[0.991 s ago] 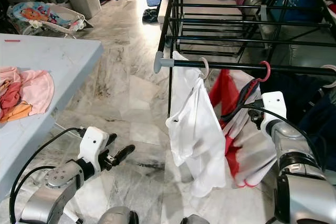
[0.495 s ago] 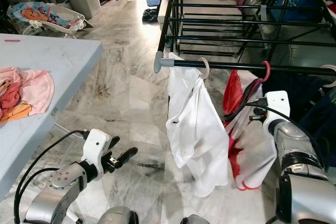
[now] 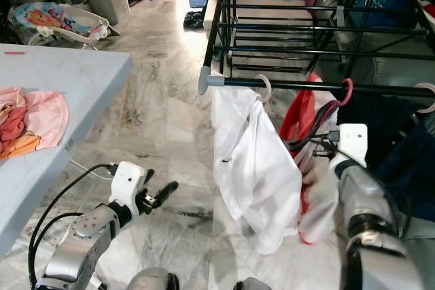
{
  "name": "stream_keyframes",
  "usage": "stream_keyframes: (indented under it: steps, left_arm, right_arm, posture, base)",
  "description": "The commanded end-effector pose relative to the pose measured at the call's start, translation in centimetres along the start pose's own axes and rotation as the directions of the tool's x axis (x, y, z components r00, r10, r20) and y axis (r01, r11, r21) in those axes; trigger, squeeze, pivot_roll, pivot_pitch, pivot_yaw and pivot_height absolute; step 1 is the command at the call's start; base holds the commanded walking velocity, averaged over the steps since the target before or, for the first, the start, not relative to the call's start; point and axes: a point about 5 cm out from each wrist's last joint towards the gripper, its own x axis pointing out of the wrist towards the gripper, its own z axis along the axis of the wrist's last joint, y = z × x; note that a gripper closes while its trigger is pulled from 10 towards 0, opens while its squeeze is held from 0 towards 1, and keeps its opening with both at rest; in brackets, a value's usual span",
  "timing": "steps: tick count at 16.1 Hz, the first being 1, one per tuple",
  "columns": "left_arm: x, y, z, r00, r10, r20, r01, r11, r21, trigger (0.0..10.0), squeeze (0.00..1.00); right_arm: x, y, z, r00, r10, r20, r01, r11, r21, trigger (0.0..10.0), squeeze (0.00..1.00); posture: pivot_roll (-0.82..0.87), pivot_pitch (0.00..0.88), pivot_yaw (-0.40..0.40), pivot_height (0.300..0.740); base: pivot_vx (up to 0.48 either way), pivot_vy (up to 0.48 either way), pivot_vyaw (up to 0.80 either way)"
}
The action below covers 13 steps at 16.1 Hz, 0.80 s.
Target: Hang hanger
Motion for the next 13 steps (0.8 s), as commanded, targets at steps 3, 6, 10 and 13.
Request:
stream_keyframes:
  steps: [3,6,10,13]
  left_arm:
    - [0.4,0.2,0.4,0.999,0.024,0.032,-0.024,1.0,0.007,10.0,0.0]
    - [0.8,0.2,0.8,0.998,0.031,0.061,-0.031,0.999,-0.009,10.0,0.0]
    - [1.3,-0.7,0.6,0.998,0.003,0.066,-0.003,1.0,-0.005,10.0,0.0]
    - [1.6,-0.8,0.9,0.997,0.002,0.075,-0.001,1.0,-0.004,10.0,0.0]
  right_arm:
    - [-1.4,0.4,0.1,0.986,-0.089,0.142,0.086,0.996,0.032,0.0,0.0]
    - [-3.9,1.7,-1.4,0.965,-0.153,0.215,0.164,0.986,-0.037,10.0,0.0]
    - [-6.0,4.7,-4.3,0.975,-0.171,0.142,0.179,0.983,-0.042,10.0,0.0]
    - [-6.3,5.4,-5.0,0.981,-0.167,0.102,0.17,0.985,-0.016,10.0,0.0]
  posture:
    - [0.03,0.0,-0.005,0.74]
    - [0.02,0.0,-0.011,0.74]
    - [0.0,0.0,-0.003,0.74]
    - [-0.01,0.0,-0.003,0.74]
  base:
    - [0.0,0.0,0.0]
    - [0.0,0.0,0.0]
    - [0.0,0.0,0.0]
    - [0.0,0.0,0.0]
